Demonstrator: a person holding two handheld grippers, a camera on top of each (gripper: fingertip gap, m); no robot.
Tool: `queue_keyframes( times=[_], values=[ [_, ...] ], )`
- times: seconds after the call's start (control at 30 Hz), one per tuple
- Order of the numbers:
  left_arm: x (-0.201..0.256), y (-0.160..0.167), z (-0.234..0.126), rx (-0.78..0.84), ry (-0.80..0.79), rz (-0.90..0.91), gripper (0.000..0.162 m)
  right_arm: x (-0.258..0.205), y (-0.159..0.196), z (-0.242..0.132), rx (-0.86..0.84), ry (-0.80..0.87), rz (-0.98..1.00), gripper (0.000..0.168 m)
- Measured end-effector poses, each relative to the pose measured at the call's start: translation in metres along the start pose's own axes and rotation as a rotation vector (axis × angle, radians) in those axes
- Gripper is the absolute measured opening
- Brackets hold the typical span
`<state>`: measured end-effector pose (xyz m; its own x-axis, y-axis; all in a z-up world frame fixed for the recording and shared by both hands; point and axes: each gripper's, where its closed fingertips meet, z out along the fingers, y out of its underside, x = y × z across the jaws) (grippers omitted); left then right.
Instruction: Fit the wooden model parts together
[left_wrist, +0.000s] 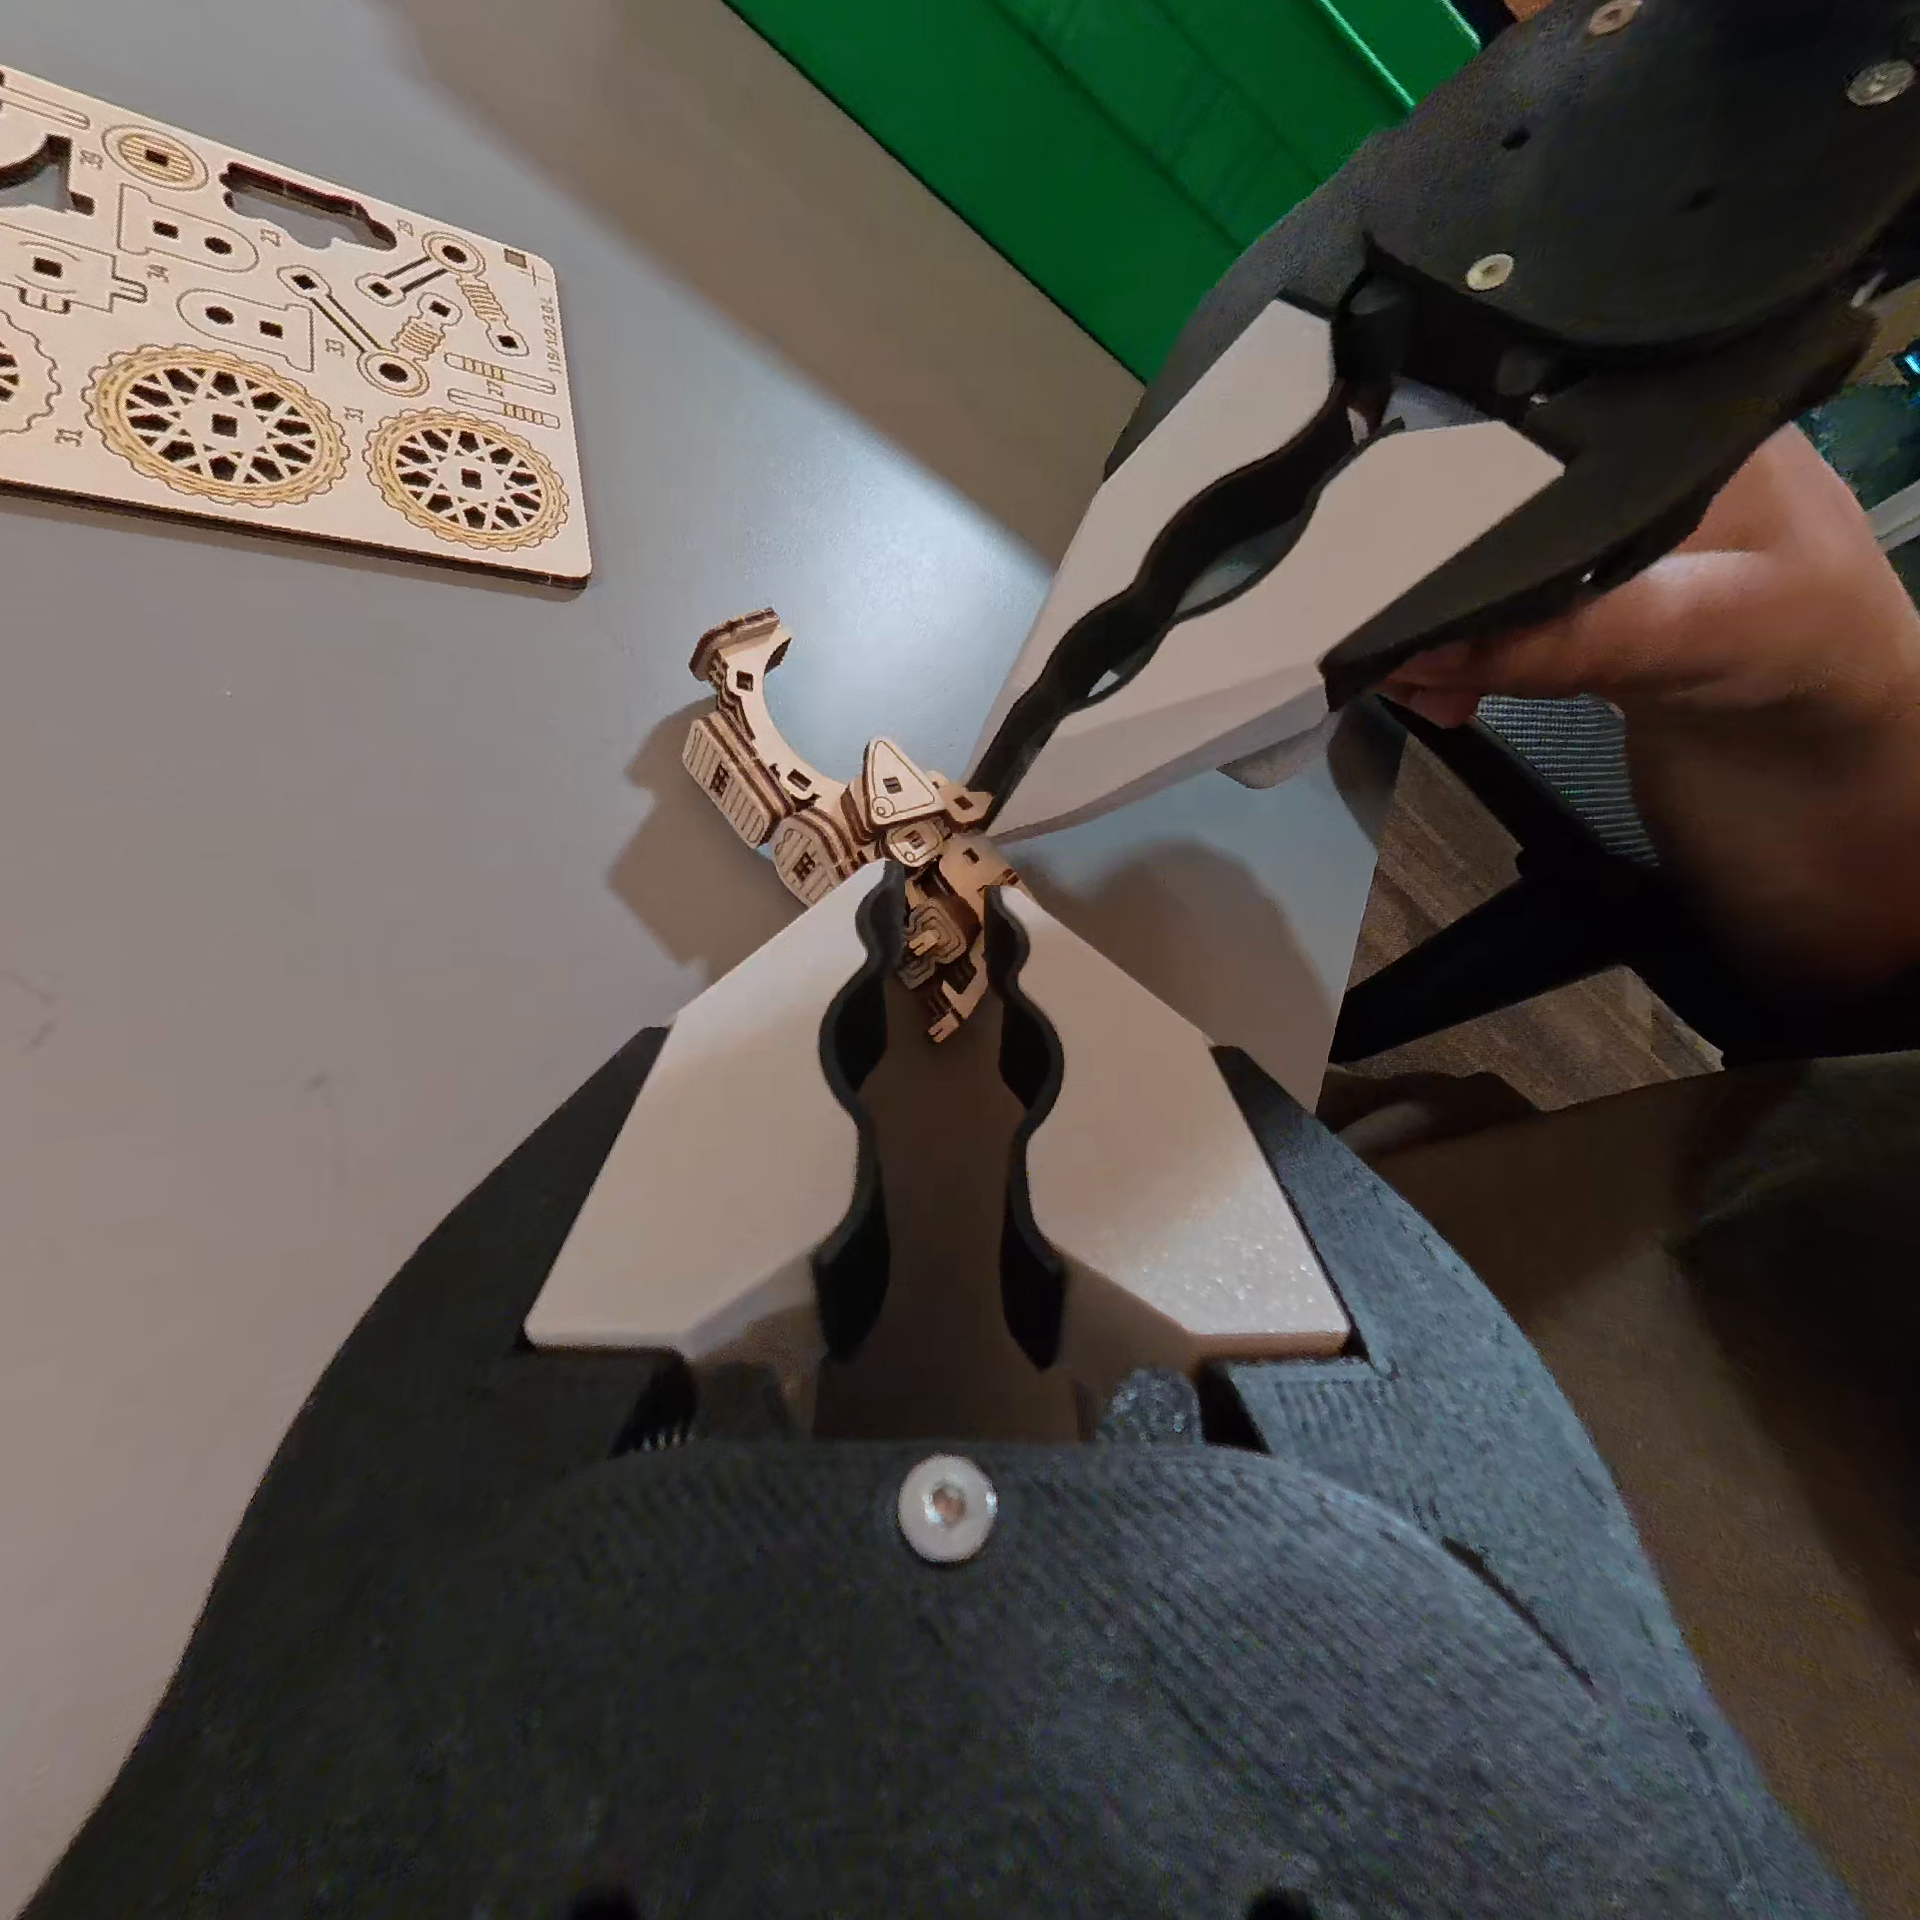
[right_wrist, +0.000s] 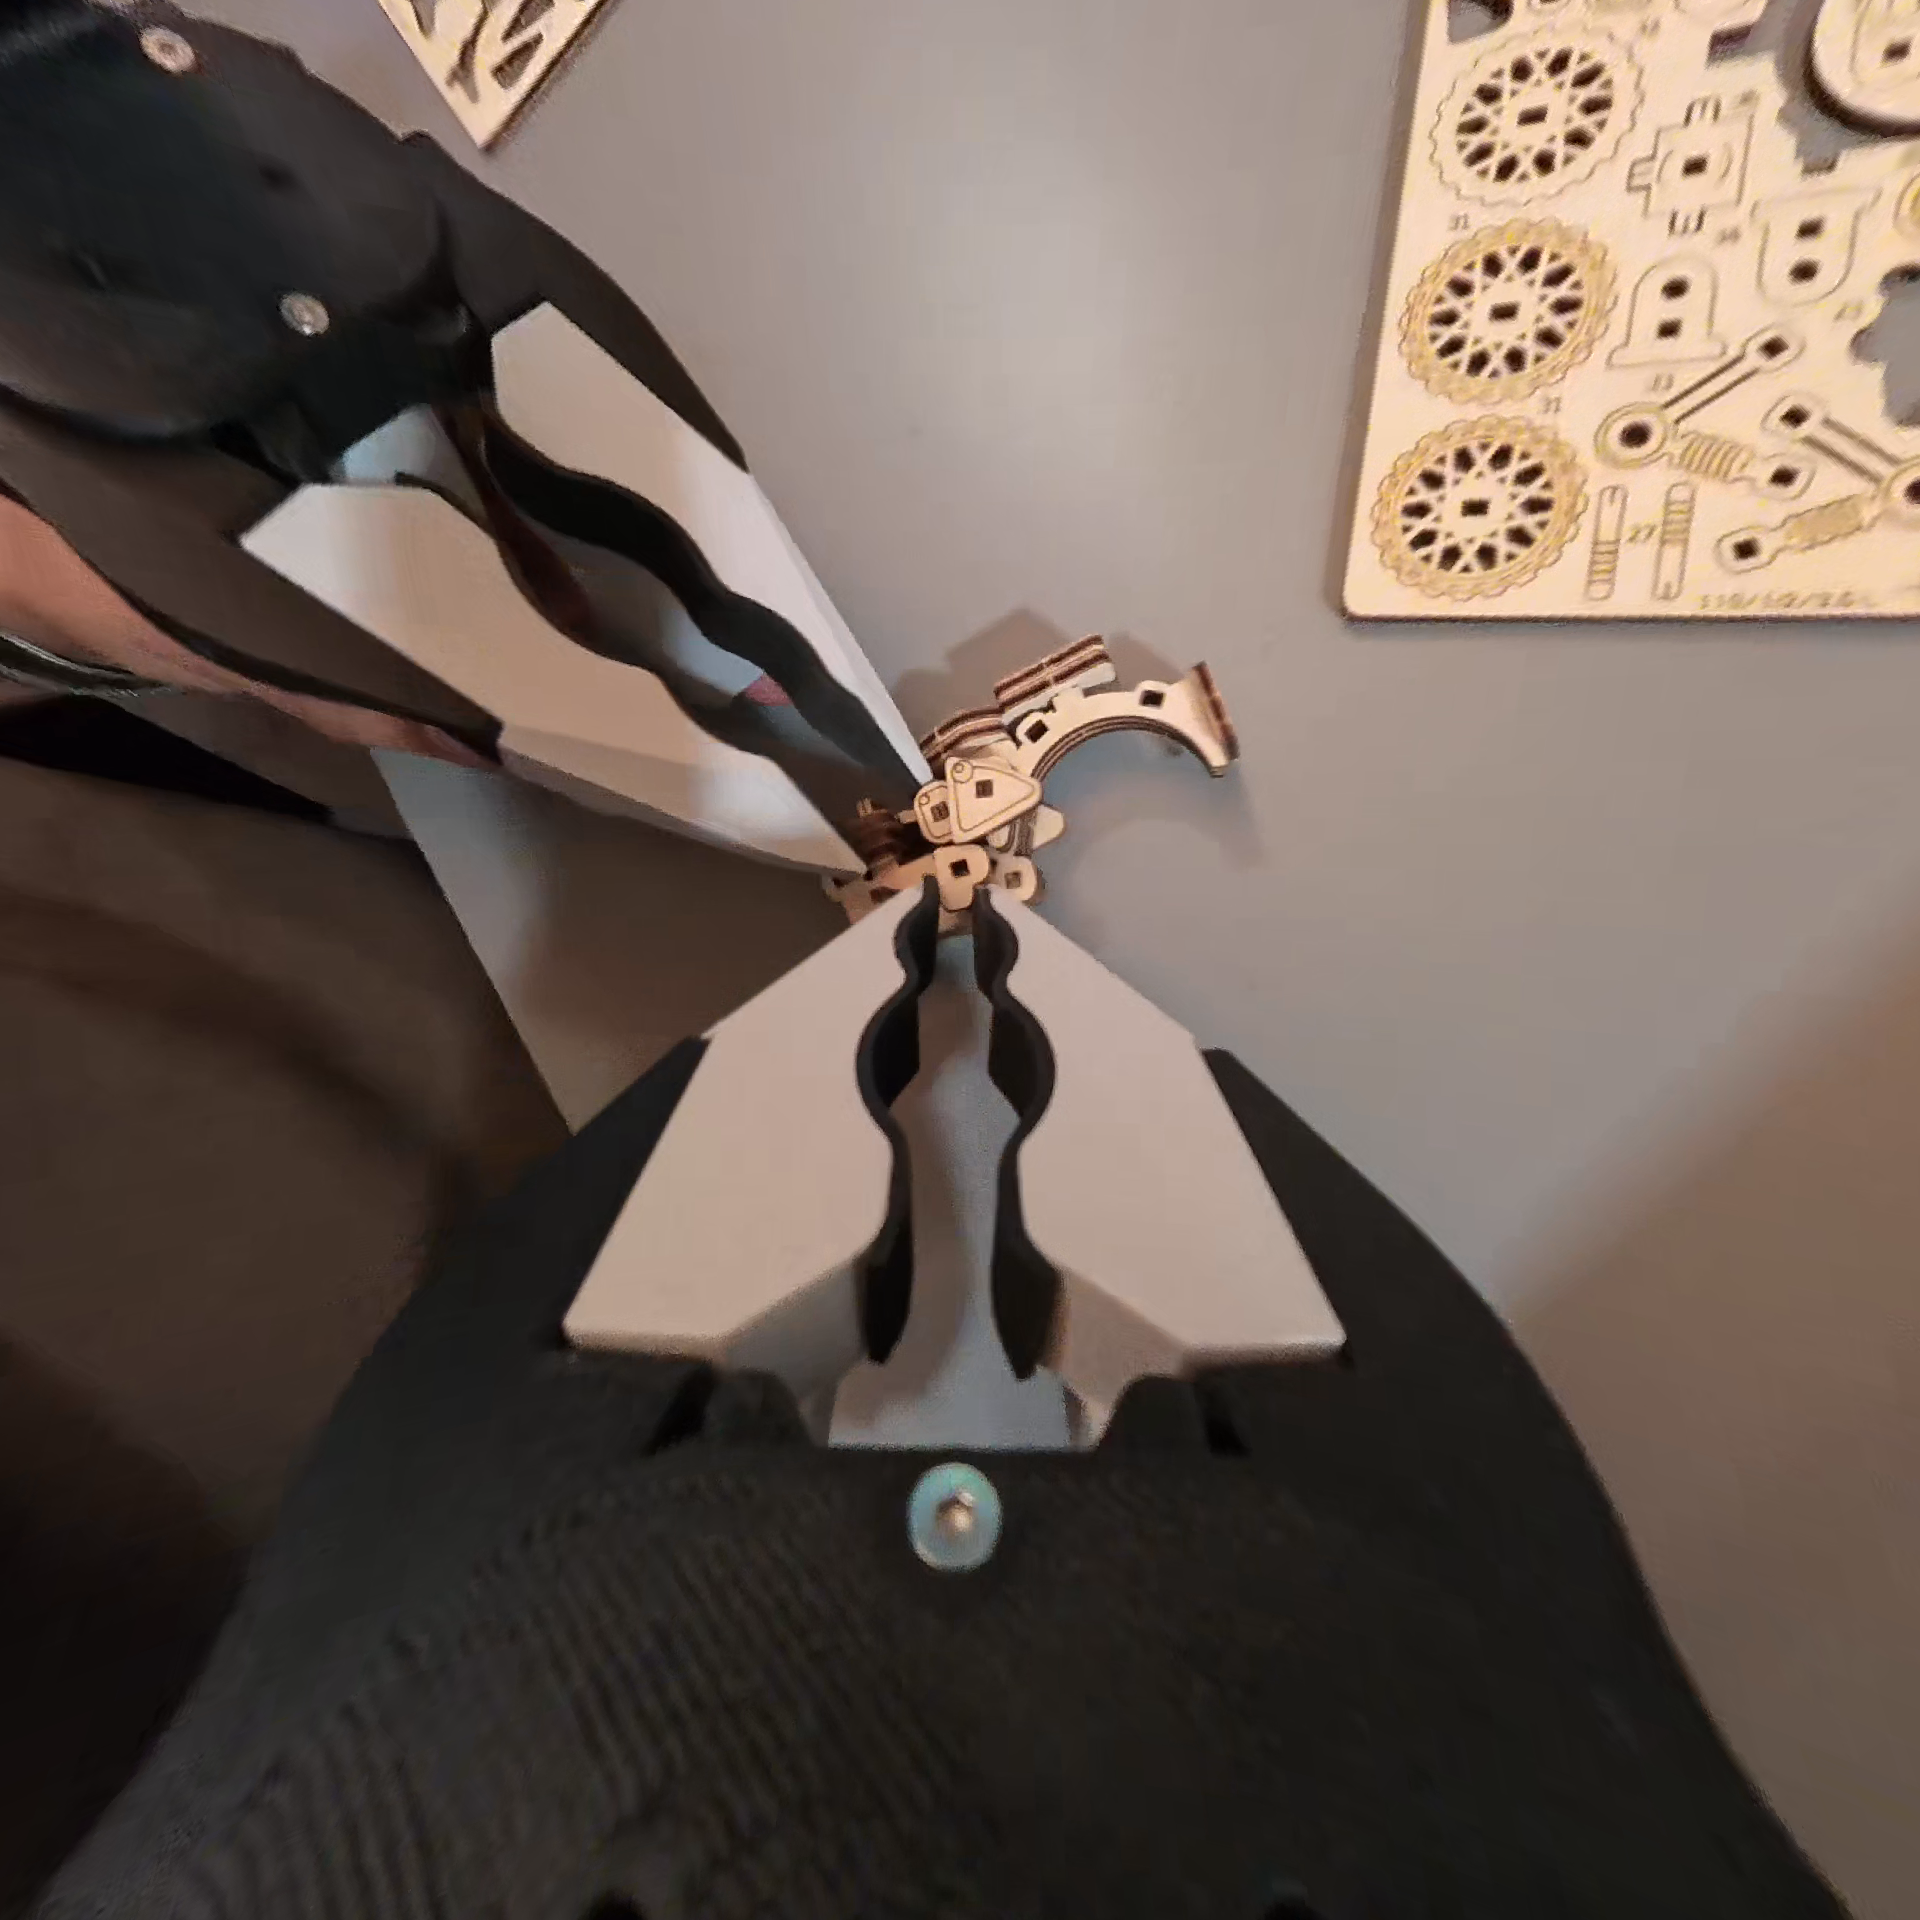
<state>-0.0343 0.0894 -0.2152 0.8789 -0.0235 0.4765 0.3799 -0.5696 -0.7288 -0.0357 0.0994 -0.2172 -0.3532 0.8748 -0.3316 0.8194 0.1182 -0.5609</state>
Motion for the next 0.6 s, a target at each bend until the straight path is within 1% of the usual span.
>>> queue_keyframes(
  times=[0.17,0.37,0.5,0.6],
  values=[
    [0.000,0.000,0.000,0.002,0.009,-0.013,0.014,0.001,0.000,0.000,-0.015,0.071,-0.107,0.005],
    [-0.001,-0.002,-0.001,0.018,0.017,-0.028,0.015,0.001,0.001,-0.003,-0.014,0.074,-0.151,0.005],
    [-0.001,-0.010,-0.006,0.064,-0.004,0.013,0.023,0.003,0.001,-0.007,0.000,0.059,-0.134,0.005],
    [-0.008,-0.014,-0.007,0.047,-0.096,0.117,0.032,0.002,0.001,-0.006,0.007,0.037,-0.117,0.005]
  ],
)
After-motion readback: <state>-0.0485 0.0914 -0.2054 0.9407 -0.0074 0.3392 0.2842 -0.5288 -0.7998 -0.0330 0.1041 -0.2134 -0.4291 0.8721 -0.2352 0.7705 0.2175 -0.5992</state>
